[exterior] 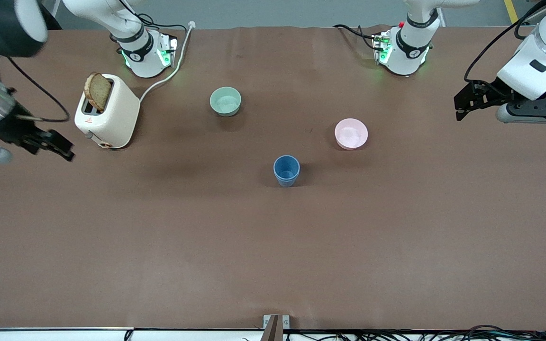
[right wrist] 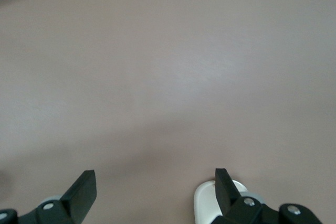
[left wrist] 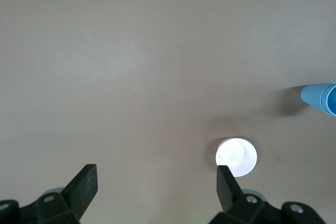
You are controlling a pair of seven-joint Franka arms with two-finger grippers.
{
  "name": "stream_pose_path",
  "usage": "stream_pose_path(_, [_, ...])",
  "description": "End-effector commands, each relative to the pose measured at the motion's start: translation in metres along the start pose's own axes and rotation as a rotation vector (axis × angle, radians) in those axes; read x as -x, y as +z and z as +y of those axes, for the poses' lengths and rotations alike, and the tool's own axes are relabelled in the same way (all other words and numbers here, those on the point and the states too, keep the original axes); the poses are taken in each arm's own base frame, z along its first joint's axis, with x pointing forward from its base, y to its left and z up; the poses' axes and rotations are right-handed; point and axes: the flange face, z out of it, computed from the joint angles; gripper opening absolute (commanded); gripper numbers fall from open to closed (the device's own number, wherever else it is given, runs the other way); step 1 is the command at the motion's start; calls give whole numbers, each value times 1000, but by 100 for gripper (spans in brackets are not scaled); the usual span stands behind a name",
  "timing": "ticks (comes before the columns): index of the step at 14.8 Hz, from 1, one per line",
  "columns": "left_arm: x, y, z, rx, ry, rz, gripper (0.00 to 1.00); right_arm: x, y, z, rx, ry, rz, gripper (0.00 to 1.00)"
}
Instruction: Stack blue cups with both arms
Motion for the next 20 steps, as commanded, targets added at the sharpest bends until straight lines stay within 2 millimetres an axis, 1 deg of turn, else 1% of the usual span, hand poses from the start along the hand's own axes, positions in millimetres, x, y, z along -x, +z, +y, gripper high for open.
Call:
stream_pose_path(1, [5, -6, 0, 15, 16, 1, 100, 2, -33, 54, 21, -64, -2, 100])
stream_pose_path(3, [5, -7, -2, 13, 14, -2, 100, -7, -74, 81, 25, -68, 43, 100])
stream_pose_path(5, [5, -9, -2, 15, 13, 1, 100, -19, -102, 96, 37, -49, 53, 100])
stream_pose_path(7, [4, -9, -4, 15, 10, 2, 100, -26, -117, 101, 55, -32, 13, 100])
stream_pose_path(9, [2, -11, -3, 17, 8, 8, 100, -25, -132, 97, 62, -31, -11, 100])
stream_pose_path(12, [2, -13, -4, 15, 11, 12, 100, -24, -134, 90, 55, -42, -17, 100])
stream_pose_path(14, [2, -15, -1, 14, 35, 17, 100, -17, -128, 86, 51, -49, -71, 100])
stream_pose_path(18, [2, -16, -7, 15, 62, 19, 100, -15, -121, 79, 49, -62, -100, 100])
stream_pose_path(20, [2, -16, -9, 15, 59, 18, 100, -13, -119, 63, 45, -91, -105, 100])
